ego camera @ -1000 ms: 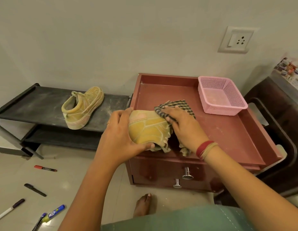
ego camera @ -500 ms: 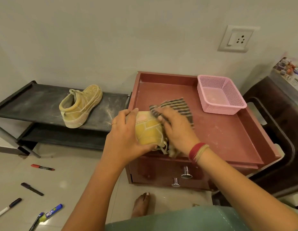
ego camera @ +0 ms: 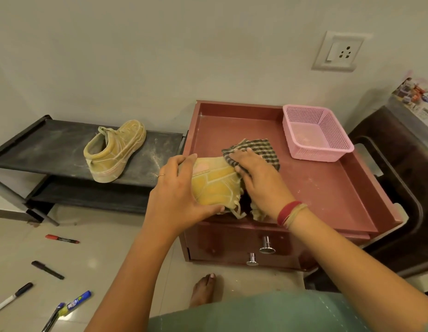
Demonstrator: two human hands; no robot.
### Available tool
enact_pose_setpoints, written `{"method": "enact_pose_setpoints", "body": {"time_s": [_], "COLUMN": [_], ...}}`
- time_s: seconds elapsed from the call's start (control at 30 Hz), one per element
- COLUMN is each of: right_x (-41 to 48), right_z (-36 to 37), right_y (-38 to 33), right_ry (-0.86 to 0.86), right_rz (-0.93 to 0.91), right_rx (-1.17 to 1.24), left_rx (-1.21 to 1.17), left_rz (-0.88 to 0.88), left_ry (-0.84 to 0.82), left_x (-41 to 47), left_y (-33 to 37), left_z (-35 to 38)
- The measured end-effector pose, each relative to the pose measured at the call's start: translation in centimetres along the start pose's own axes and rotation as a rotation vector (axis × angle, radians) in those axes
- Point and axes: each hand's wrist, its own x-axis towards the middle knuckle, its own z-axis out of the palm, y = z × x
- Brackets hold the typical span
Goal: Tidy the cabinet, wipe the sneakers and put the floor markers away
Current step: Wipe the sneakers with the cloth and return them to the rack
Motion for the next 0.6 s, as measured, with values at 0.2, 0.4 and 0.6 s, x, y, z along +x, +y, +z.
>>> {"method": "enact_pose_setpoints", "body": {"time_s": [0.2,0.4,0.6], "right_x": [0.0,-0.4,-0.1], "right_z": [0.3,1.1,-0.6], "right_y": [0.7,-0.4,2.0], "right_ry": [0.005,-0.030,0.152], "right_rz": [0.001,-0.091,0.113], "right_rx": [-0.049,-0.026,0.091], "left_rx": [-0.002,-0.002,0.009], "left_rz": [0.013,0.026,0.024], "left_ry": [-0.001,0.003,-0.016], "left_x": [0.0,0.0,0.3], "left_y": [-0.1,-0.4,-0.5], "left_z": [0.1,0.2,-0.2]}}
